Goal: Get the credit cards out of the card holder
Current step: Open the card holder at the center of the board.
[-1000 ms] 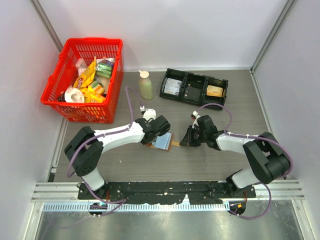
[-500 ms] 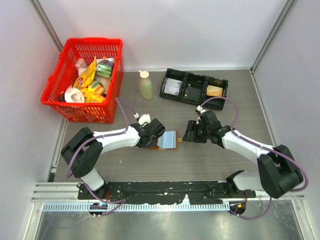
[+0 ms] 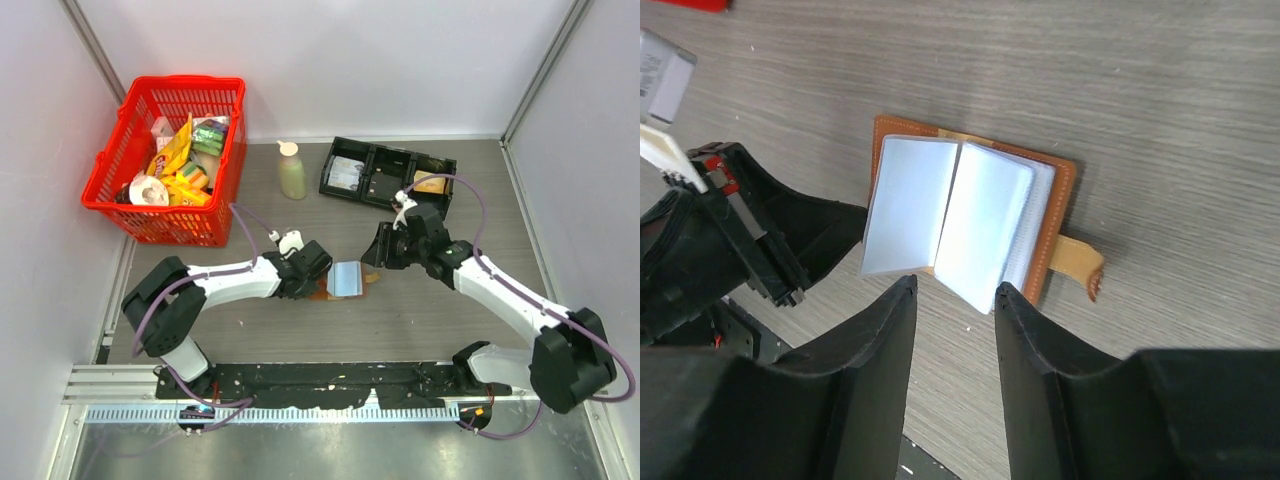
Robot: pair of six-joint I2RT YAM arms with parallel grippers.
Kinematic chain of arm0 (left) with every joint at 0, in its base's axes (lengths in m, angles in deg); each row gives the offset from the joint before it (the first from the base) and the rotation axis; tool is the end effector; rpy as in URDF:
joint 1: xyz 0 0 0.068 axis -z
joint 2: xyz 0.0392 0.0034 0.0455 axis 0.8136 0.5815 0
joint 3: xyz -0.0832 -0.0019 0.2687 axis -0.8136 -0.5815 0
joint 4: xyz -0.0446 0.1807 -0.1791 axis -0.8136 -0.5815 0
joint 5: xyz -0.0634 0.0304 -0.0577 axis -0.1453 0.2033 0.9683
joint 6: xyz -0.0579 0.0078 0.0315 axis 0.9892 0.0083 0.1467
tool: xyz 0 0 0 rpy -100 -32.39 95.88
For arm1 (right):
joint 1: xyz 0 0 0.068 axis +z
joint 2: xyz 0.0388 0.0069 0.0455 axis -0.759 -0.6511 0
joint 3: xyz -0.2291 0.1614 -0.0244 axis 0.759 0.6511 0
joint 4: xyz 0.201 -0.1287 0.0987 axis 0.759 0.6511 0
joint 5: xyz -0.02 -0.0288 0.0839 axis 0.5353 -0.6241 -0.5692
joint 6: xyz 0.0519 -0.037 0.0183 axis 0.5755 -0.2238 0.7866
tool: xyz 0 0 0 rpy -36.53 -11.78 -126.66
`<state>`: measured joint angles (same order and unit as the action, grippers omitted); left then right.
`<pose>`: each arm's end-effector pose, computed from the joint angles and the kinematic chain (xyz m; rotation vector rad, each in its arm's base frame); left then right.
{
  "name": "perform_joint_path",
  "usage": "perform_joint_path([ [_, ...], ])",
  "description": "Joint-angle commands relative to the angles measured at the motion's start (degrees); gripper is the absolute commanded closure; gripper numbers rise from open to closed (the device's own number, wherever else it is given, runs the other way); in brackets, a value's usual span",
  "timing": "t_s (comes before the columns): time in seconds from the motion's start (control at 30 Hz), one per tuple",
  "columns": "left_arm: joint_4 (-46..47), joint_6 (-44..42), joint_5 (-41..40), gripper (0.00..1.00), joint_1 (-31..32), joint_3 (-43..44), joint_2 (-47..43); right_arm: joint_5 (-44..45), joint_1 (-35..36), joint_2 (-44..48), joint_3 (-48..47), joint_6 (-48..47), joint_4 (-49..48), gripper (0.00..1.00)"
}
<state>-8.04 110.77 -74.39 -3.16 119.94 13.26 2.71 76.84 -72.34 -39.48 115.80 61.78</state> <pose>0.2054 -0.2271 0.1580 -0.4170 2.5930 -0.2096 0.2217 0.1298 0.2447 -0.1014 2.3588 0.7888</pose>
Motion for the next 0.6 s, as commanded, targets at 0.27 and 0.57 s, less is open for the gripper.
perform_joint_path([
  [0.27, 3.7, 2.6, 1.4, 1.0, 3.4, -1.4, 1.5, -5.8, 0.9, -12.6, 2.8, 4.5, -10.8, 0.59],
  [0.57, 6.0, 2.8, 1.4, 1.0, 3.5, -2.4, 1.6, -1.6, 1.0, -14.2, 4.5, 1.9, -8.0, 0.59],
])
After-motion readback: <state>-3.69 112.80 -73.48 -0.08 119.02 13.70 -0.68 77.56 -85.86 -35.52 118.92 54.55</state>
